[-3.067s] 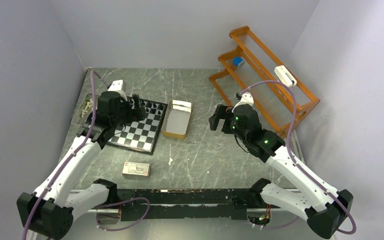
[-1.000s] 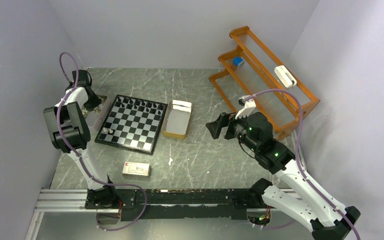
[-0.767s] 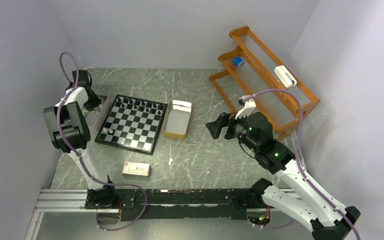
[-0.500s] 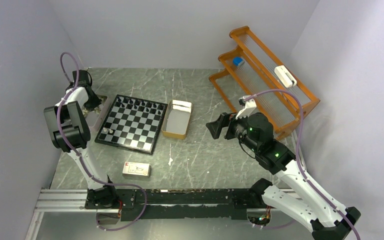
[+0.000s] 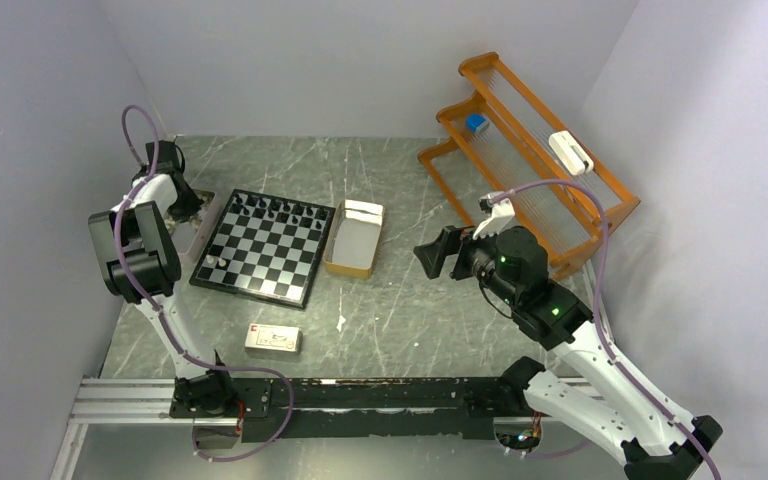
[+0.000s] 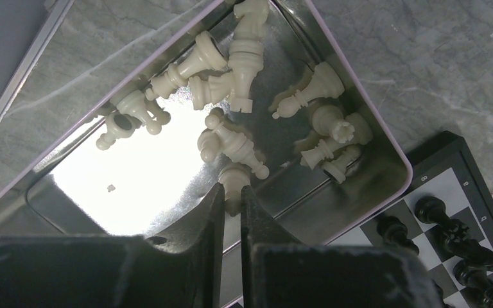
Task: Set up the chess pieces on the board
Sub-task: Pick up the chess piece from the storage box, then place the chess piece on the chessboard.
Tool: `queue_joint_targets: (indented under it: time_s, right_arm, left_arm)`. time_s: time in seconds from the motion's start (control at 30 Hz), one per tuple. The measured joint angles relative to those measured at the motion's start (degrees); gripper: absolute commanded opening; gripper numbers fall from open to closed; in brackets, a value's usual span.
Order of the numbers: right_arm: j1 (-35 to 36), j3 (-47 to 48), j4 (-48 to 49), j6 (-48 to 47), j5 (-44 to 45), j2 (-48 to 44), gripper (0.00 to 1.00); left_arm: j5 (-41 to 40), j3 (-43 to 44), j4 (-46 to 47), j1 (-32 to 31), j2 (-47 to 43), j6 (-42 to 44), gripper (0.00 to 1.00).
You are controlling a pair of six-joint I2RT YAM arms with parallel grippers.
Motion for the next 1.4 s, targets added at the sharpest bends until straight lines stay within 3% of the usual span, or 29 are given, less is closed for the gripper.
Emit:
queue_joint_targets:
  time_s: [0.37, 0.77, 1.4]
  right_arm:
    - [0.0, 0.0, -1.36, 0.0, 0.9, 0.0, 0.96]
    - [0.0, 0.02, -1.64, 0.02, 0.74, 0.0, 0.96]
    - [0.0, 0.02, -2.38, 0.7, -0.66, -1.73, 0.95]
  left_arm:
    - [-0.24, 0.22, -2.16, 0.0, -2.08, -0.44, 0.1]
    - [1.9, -1.44, -4.26, 0.04, -15.98, -2.43, 0.12]
    - [4.74, -13.97, -13.6, -3.96, -32.54, -1.22, 0.11]
